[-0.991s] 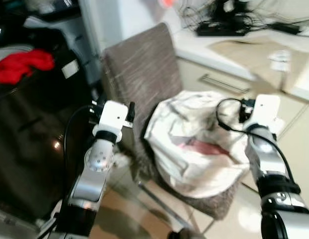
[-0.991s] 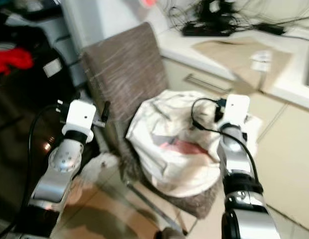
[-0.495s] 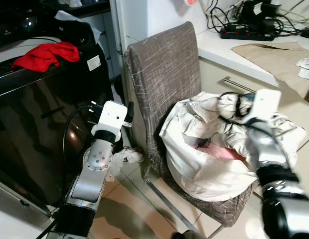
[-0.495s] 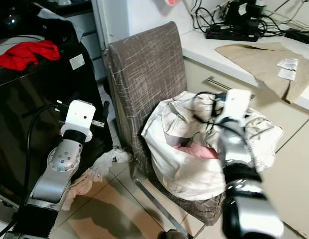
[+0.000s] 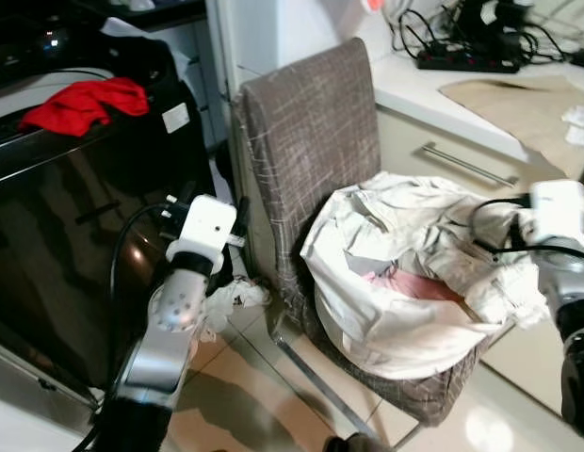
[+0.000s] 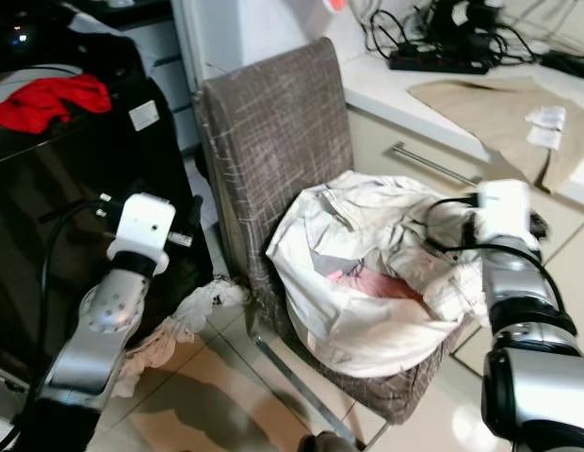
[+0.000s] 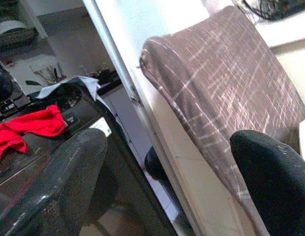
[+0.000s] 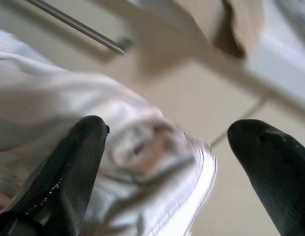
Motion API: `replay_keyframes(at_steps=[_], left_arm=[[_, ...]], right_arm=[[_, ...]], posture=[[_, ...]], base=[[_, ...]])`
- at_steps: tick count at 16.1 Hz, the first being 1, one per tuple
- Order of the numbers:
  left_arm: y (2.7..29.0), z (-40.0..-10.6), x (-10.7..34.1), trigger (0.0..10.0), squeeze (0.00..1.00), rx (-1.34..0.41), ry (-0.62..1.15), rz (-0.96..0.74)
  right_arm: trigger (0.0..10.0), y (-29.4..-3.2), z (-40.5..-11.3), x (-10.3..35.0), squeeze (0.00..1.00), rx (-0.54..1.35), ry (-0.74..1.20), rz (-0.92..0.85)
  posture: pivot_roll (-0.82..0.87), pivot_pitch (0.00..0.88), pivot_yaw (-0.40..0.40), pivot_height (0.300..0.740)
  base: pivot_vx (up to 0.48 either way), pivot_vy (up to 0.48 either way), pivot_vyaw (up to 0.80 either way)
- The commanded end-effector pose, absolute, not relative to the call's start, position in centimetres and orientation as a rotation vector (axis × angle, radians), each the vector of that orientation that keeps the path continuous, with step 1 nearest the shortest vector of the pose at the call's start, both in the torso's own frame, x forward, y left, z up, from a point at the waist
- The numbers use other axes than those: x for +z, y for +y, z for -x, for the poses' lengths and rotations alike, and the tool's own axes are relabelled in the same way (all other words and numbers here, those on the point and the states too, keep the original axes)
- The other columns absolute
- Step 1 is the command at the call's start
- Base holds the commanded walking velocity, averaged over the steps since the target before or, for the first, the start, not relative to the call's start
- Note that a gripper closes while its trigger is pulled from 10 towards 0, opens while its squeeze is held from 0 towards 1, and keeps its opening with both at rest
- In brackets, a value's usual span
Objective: Clothes washing
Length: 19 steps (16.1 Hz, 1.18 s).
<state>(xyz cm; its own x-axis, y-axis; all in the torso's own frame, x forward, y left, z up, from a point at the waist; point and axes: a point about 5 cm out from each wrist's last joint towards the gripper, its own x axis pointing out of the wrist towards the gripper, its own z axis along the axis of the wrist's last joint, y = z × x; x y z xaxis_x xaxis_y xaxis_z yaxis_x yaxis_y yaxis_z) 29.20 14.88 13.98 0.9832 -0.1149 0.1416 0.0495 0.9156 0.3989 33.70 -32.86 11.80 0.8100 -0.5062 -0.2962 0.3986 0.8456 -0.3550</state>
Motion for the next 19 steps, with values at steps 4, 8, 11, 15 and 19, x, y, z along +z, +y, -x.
replay_keyframes(at_steps=[4, 8, 11, 15, 19], left_arm=[[17.2, -28.1, 15.2, 10.0, 0.00, -0.082, -0.149, -0.475], [18.2, -26.9, 16.0, 10.0, 0.00, -0.104, -0.139, -0.536], [18.5, -26.6, 16.4, 10.0, 0.00, -0.098, -0.137, -0.542], [18.0, -26.6, 16.5, 10.0, 0.00, -0.120, -0.130, -0.535], [17.9, -27.0, 16.8, 10.0, 0.00, -0.134, -0.130, -0.538]], right_arm=[[10.0, -31.4, -33.2, 9.3, 0.00, -0.484, 0.409, 0.018], [10.0, -29.1, -33.1, 7.2, 0.00, -0.480, 0.442, -0.161], [10.0, -27.8, -32.9, 6.2, 0.00, -0.462, 0.467, -0.152], [0.0, -26.0, -32.4, 4.5, 0.00, -0.444, 0.550, -0.236], [0.0, -24.5, -32.7, 4.2, 0.00, -0.418, 0.554, -0.278]], posture=[[0.03, 0.145, 0.087, 0.721], [0.10, 0.161, 0.116, 0.721], [0.10, 0.166, 0.116, 0.721], [0.10, 0.176, 0.128, 0.721], [0.08, 0.179, 0.134, 0.721]], base=[[0.000, 0.000, 0.00], [0.000, 0.000, 0.00], [0.000, 0.000, 0.00], [0.000, 0.000, 0.00], [0.000, 0.000, 0.00]])
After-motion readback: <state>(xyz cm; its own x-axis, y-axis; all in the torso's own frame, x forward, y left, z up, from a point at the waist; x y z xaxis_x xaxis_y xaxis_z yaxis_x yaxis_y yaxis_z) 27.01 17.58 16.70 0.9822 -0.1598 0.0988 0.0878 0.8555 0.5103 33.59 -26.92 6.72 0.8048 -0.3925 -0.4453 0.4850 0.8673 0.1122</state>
